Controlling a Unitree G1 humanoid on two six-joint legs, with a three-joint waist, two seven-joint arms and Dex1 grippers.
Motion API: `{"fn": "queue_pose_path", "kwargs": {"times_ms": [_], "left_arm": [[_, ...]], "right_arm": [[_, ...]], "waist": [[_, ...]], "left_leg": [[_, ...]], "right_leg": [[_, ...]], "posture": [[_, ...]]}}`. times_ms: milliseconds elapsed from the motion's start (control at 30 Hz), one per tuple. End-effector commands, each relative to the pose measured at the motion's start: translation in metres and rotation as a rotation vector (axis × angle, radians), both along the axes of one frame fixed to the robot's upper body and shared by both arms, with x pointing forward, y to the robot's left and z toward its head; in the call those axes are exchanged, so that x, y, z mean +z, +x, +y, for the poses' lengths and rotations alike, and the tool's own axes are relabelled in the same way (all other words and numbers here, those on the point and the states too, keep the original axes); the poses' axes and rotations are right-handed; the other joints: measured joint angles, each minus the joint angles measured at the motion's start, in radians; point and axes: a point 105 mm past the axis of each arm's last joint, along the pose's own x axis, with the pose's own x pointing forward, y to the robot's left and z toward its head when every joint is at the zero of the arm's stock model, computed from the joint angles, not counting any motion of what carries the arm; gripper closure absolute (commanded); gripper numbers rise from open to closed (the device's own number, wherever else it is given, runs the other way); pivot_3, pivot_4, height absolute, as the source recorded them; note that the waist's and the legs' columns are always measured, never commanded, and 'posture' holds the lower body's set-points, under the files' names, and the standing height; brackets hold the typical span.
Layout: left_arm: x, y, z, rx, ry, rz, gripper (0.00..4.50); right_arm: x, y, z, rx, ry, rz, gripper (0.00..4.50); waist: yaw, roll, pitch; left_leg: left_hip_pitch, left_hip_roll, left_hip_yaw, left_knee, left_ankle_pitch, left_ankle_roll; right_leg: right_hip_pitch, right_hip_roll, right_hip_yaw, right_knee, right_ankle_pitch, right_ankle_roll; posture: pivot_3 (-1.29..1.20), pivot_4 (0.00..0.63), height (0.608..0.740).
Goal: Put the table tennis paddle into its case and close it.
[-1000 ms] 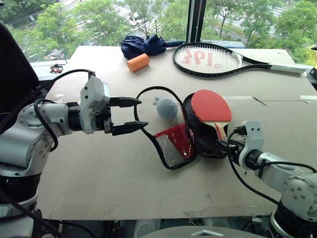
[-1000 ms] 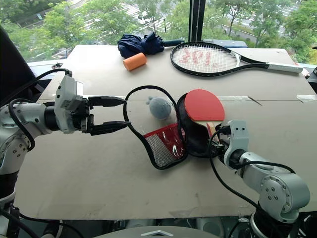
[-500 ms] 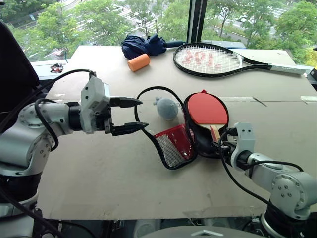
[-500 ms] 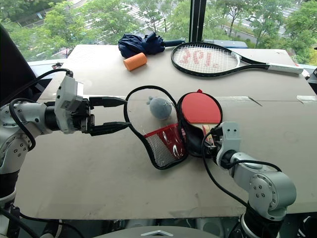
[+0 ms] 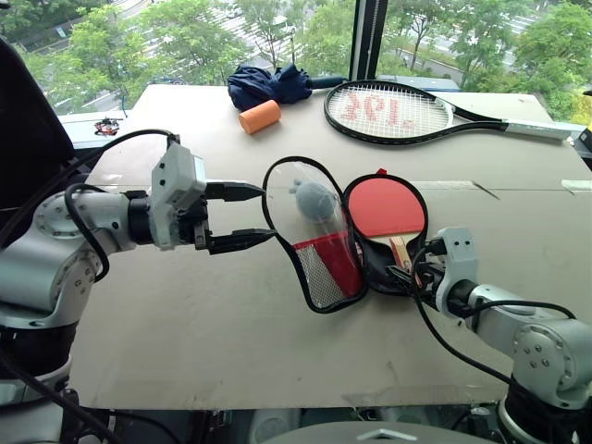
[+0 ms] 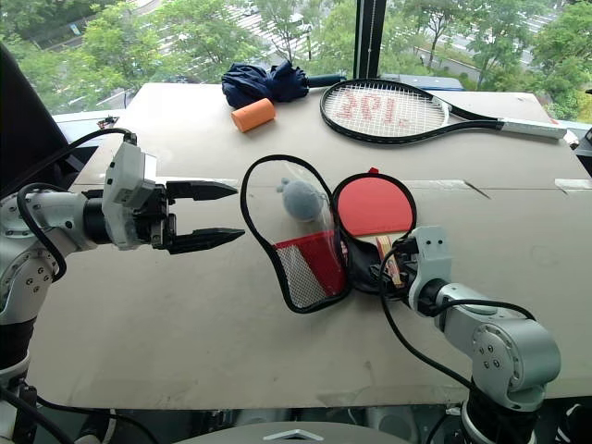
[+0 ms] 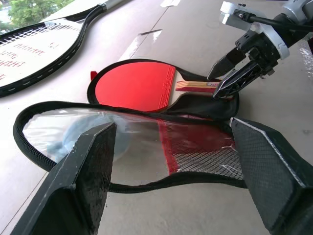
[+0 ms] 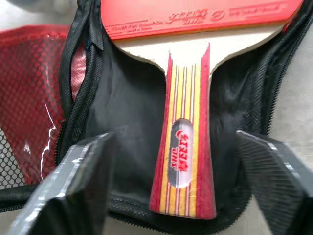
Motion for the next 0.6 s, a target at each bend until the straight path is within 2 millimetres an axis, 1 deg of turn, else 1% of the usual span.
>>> {"fn": "queue_pose_path", "kwargs": {"times_ms": [33, 200, 300, 400, 467, 500, 567, 600], "left_arm": [[0.007, -0.002, 0.0, -0.009, 0.005, -0.042, 0.71], [0.006, -0.002, 0.001, -0.006, 0.001, -0.039, 0.71], [0.002, -0.002, 0.006, 0.014, -0.002, -0.022, 0.71], [-0.009, 0.0, 0.021, 0.076, -0.044, 0.032, 0.71], [-0.014, -0.001, 0.032, 0.119, -0.131, 0.089, 0.71], [-0.016, -0.002, 0.036, 0.135, -0.156, 0.105, 0.71], [-0.025, -0.005, 0.046, 0.162, -0.151, 0.132, 0.71], [-0.034, -0.005, 0.053, 0.19, -0.137, 0.149, 0.71]], "right_arm": [[0.013, -0.003, 0.002, 0.048, -0.001, -0.061, 0.1], [0.028, -0.007, -0.001, 0.152, -0.006, -0.149, 0.1], [0.036, -0.01, -0.011, 0.21, -0.023, -0.215, 0.1], [0.046, -0.012, -0.033, 0.271, -0.036, -0.358, 0.1], [0.045, -0.015, -0.052, 0.3, -0.099, -0.437, 0.1], [0.043, -0.018, -0.059, 0.321, -0.123, -0.458, 0.1], [0.045, -0.03, -0.068, 0.388, -0.064, -0.522, 0.1], [0.044, -0.037, -0.075, 0.427, -0.043, -0.532, 0.1]], "waist": [[-0.001, 0.0, 0.0], [0.0, 0.0, 0.0], [0.001, -0.001, 0.0], [0.001, -0.002, -0.001], [0.001, -0.003, -0.002], [0.001, -0.004, -0.002], [0.002, -0.005, -0.003], [0.003, -0.004, -0.002]], "left_leg": [[0.0, 0.0, 0.0, 0.0, 0.0, 0.0], [0.0, 0.0, 0.0, 0.0, 0.0, 0.0], [0.0, 0.0, 0.0, 0.0, 0.0, 0.0], [0.0, 0.0, 0.002, 0.0, 0.0, 0.0], [0.0, 0.0, 0.002, 0.0, 0.0, 0.0], [0.001, 0.001, 0.003, 0.0, 0.0, 0.0], [0.001, 0.001, 0.003, 0.0, 0.0, 0.0], [0.001, 0.002, 0.003, 0.0, 0.0, 0.0]], "right_leg": [[0.0, 0.0, 0.0, 0.0, 0.0, 0.0], [0.0, 0.0, 0.0, 0.0, 0.0, 0.0], [0.0, 0.0, 0.0, 0.0, 0.0, 0.0], [0.0, 0.0, 0.001, -0.001, 0.0, 0.0], [0.001, 0.0, 0.001, -0.001, -0.001, 0.001], [0.001, 0.0, 0.001, -0.001, -0.002, 0.003], [0.001, 0.0, 0.001, -0.001, -0.002, 0.003], [0.002, 0.0, 0.001, -0.001, -0.002, 0.003]], "posture": [[0.0, 0.15, 0.74], [0.0, 0.15, 0.74], [0.0, 0.15, 0.74], [0.0, 0.15, 0.74], [0.0, 0.15, 0.74], [0.0, 0.15, 0.74], [0.0, 0.15, 0.74], [0.0, 0.15, 0.74]]}}
